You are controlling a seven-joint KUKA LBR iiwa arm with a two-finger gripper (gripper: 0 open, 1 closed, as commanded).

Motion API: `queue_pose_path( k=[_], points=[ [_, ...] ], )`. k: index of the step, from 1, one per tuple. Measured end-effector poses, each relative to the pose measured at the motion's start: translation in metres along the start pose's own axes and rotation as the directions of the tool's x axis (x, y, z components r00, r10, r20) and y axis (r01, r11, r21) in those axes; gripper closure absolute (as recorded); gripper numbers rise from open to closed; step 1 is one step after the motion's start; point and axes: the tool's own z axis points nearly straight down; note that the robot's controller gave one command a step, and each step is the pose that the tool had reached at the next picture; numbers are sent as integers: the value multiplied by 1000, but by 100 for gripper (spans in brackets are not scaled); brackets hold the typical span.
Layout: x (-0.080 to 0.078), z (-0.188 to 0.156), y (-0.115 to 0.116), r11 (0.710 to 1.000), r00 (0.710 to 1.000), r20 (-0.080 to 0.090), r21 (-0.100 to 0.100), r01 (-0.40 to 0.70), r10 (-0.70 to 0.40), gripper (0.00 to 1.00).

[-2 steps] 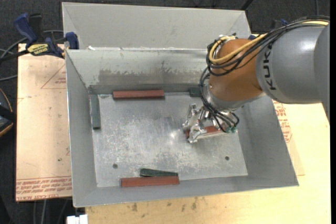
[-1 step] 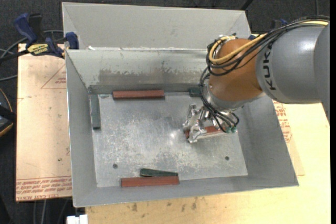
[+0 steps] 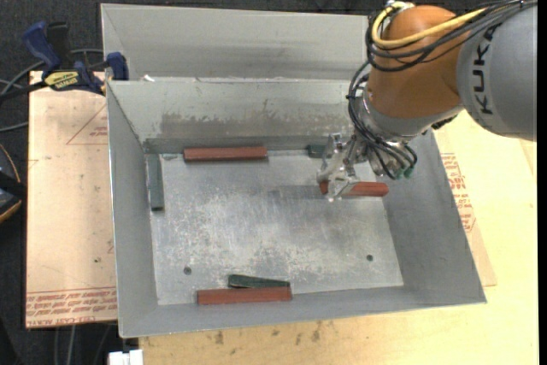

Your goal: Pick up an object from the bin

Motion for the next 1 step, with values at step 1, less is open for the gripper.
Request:
queue_pose_path(
  k=[1],
  points=[
    [0,0,0,1000,1000,0,0,0,0,100]
  ],
)
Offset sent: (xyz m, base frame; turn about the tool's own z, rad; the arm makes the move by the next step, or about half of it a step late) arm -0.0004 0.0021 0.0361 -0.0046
